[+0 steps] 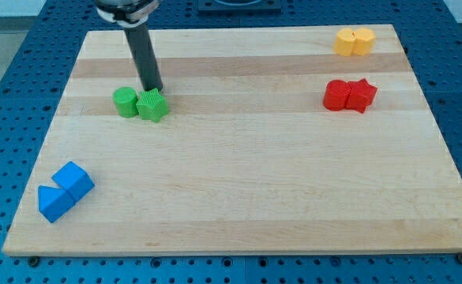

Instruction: Slide yellow heart towards red circle

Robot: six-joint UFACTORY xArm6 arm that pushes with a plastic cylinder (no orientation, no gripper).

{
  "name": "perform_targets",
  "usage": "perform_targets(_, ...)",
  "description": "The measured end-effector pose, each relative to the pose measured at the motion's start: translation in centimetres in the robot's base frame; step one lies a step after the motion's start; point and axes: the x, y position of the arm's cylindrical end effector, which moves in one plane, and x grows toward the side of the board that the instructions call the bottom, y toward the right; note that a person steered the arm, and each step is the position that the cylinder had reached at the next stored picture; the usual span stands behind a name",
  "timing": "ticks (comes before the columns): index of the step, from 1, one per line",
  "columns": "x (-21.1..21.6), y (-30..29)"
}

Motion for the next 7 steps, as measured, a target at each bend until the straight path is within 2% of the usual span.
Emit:
perform_targets(1, -2.3, 7.4)
perform_targets(3, -3.0, 19.3)
perform_targets(5, -3.0, 22.8)
perform_targets(7, -2.4, 35.6)
